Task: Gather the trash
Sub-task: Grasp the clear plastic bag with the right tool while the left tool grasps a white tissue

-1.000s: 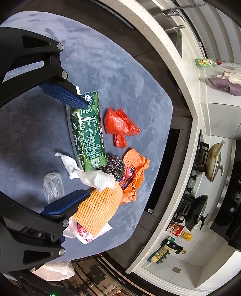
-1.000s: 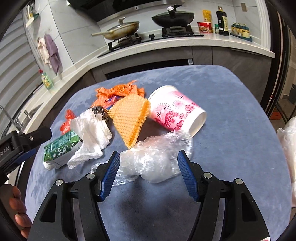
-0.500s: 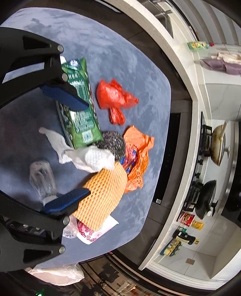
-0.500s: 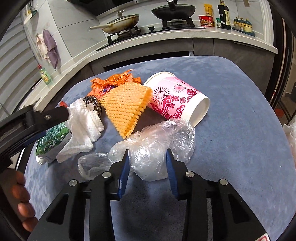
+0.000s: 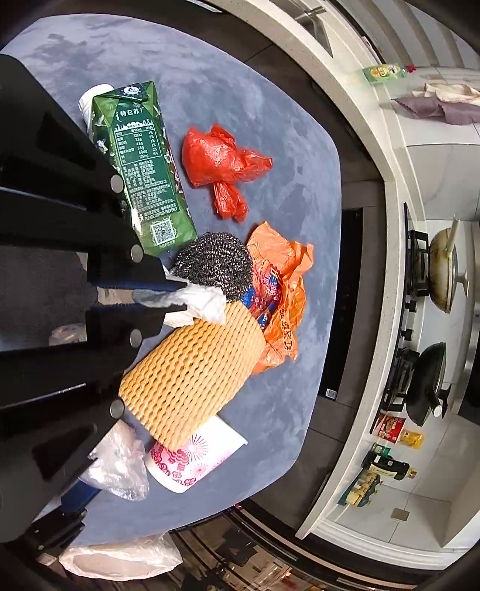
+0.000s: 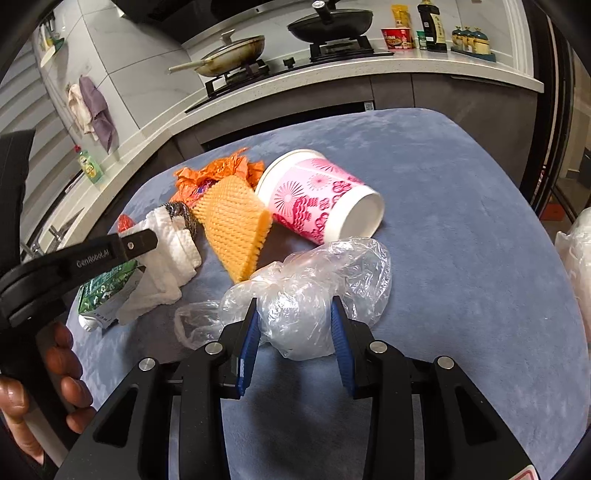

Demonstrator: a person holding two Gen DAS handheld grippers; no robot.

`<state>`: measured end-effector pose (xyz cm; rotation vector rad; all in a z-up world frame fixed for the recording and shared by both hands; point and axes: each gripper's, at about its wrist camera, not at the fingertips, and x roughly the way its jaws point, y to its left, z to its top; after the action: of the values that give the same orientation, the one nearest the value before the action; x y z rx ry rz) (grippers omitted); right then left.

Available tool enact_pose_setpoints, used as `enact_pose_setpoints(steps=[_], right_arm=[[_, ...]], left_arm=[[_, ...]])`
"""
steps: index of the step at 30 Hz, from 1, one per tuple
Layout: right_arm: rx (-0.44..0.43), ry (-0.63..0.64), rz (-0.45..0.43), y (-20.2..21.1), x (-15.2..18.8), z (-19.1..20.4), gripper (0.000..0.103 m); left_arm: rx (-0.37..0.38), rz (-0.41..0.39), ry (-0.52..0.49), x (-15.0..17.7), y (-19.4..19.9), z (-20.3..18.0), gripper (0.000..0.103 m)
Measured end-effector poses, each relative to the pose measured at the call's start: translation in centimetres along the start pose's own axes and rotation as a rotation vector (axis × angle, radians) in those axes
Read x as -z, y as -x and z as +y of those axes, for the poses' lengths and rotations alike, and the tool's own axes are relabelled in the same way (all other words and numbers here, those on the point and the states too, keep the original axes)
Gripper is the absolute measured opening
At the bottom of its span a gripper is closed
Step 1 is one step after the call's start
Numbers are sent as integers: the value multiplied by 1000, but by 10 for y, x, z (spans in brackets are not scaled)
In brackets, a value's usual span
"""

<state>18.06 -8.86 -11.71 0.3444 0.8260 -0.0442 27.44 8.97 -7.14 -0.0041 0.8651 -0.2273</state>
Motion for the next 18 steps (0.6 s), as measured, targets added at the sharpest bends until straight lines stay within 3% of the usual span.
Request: enact_pose_setpoints(steps=[10,18], right_arm=[[-5,-42,-94,47,-9,-22,35],[10,-83,-215,106,-18,-50,35]], left_arm=[[75,-59,17,-5,51,-14,4],[166,-139,-11,-10,110,-54,4]])
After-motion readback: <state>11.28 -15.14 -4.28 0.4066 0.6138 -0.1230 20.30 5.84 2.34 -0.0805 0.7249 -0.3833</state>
